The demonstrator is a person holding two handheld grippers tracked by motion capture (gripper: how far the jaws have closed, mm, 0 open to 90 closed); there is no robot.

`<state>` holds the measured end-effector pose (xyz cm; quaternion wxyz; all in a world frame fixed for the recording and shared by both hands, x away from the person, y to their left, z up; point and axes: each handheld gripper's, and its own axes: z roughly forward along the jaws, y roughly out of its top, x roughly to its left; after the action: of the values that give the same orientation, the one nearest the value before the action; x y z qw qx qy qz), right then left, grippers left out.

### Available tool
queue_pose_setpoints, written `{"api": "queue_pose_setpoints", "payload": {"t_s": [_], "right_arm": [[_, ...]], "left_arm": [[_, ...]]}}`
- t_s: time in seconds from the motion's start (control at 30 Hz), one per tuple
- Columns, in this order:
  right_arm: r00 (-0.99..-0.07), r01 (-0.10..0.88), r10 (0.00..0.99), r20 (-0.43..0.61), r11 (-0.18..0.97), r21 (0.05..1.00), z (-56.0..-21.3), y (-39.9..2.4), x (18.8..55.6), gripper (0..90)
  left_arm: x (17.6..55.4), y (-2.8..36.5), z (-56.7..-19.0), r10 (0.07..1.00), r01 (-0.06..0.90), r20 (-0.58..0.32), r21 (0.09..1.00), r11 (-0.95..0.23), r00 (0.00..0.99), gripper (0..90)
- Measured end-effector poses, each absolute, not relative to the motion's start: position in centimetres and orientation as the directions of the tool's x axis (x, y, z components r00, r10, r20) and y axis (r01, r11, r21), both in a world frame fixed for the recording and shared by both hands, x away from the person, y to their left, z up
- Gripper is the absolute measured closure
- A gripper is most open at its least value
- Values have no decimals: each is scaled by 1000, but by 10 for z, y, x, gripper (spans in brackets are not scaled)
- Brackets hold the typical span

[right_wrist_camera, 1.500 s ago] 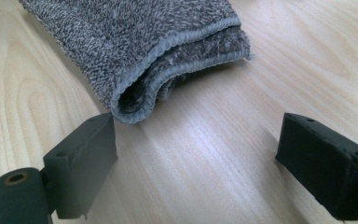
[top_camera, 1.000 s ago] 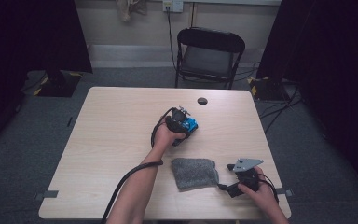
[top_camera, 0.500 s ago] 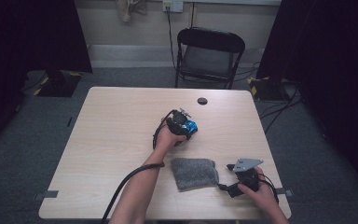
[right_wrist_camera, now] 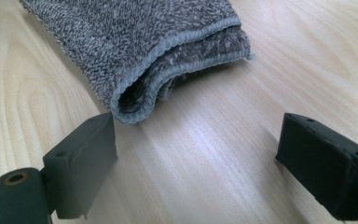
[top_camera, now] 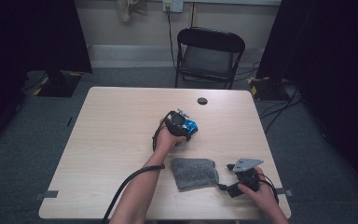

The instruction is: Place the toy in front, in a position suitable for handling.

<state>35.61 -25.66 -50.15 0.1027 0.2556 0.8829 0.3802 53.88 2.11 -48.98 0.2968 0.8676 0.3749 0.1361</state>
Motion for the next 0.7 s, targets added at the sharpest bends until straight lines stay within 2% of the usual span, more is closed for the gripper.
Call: {"api": "queue_pose_setpoints", "payload": {"t_s": [0.13, 0.2, 0.7], "right_arm": [[-848, 373, 530, 13, 580, 724, -502, -257, 356, 112], [-848, 373, 530, 13, 580, 724, -502, -257, 356, 111], [-848, 374, 530, 14, 580, 724, -501, -257, 356, 110]], "left_arm": [[538, 21, -487, 726, 576, 6, 604, -551, 688, 181], [537, 22, -485, 740, 602, -8, 587, -542, 673, 258], [536, 27, -469, 737, 612, -11, 566, -553, 676, 282]]}}
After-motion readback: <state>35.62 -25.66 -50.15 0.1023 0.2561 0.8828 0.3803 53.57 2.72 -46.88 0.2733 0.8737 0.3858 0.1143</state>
